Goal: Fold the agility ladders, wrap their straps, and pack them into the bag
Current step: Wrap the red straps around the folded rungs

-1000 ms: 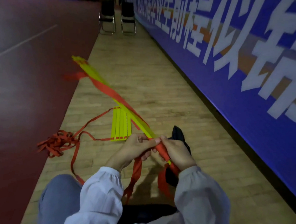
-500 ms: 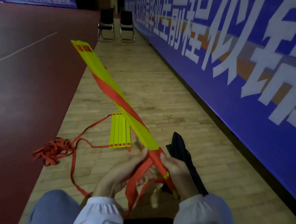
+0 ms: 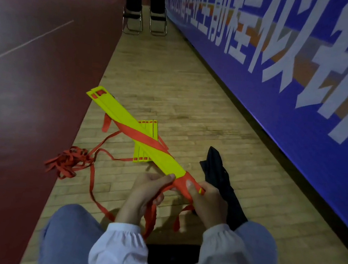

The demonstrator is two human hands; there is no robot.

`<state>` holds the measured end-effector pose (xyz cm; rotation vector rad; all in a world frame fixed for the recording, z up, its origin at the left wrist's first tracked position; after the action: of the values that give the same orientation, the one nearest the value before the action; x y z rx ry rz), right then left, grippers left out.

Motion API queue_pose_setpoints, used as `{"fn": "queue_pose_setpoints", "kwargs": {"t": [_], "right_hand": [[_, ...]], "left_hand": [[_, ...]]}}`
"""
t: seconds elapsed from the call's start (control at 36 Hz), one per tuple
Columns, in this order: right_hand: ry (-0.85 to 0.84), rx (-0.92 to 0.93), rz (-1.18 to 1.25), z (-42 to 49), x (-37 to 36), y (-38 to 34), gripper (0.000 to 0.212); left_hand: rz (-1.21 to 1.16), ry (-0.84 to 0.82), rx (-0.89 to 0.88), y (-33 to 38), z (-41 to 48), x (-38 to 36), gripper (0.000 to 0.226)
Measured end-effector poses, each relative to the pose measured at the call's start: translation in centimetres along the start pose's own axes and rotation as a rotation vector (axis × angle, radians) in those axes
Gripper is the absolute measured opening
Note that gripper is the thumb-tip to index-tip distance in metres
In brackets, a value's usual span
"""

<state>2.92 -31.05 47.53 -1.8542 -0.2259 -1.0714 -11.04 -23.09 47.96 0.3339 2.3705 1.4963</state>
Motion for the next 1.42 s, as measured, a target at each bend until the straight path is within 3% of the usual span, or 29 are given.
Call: {"fn": "queue_pose_setpoints", "kwargs": {"t": [0.22,0.31,0.39,0.58,0.75,1.0,1.28,1.42], "right_hand": [[-0.089,0.094,0.107,0.1,-0.4,-0.6,0.026],[-0.208,0.166,0.137,0.3,0.2,-0.2,0.012],[-0.266,0.203,0.191,0.2,1.2,-0.1,0.012],[-0.086,0.231,0.379,-0.3,2.3,-0.8,0.006],[0.015,0.214,0.364,-0.6,1.7,-0.7,0.01],[0.183,0.177,0.239,-0.4,0.3,-0.6,0.015],[0.162,0.175,0.181,-0.6,-1.1,-1.5,0.019],[0.069,0.267,0.105,-0.4,-0.7,-1.2,0.02]], "left_hand": [[-0.065,0.065,-0.181,0.4,-0.2,-0.4,0.019],[-0.111,0.019,-0.244,0.8,-0.7,0.0,0.018],[-0.099,-0.048,-0.299,1.2,-1.6,0.1,0.018],[-0.038,-0.104,-0.202,1.8,-1.6,0.2,0.021],[-0.06,-0.164,-0.096,1.6,-1.5,0.4,0.043],[-0.049,-0.011,-0.109,1.7,-1.4,-0.3,0.042],[0.075,0.278,-0.184,1.9,-0.6,0.4,0.052],[0.075,0.3,-0.217,1.2,-0.8,0.6,0.04]]}}
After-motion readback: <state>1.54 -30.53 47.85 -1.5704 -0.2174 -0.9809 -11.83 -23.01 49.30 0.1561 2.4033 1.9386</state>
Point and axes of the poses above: each hand's wrist, its own z-axis towards the middle knuckle, its own x-axis out of the back of the hand, y = z × x, the point moved 3 cm from there along z, towards the middle knuckle, and after that the axes turned 7 degrees about -z, right-handed, at the moved point
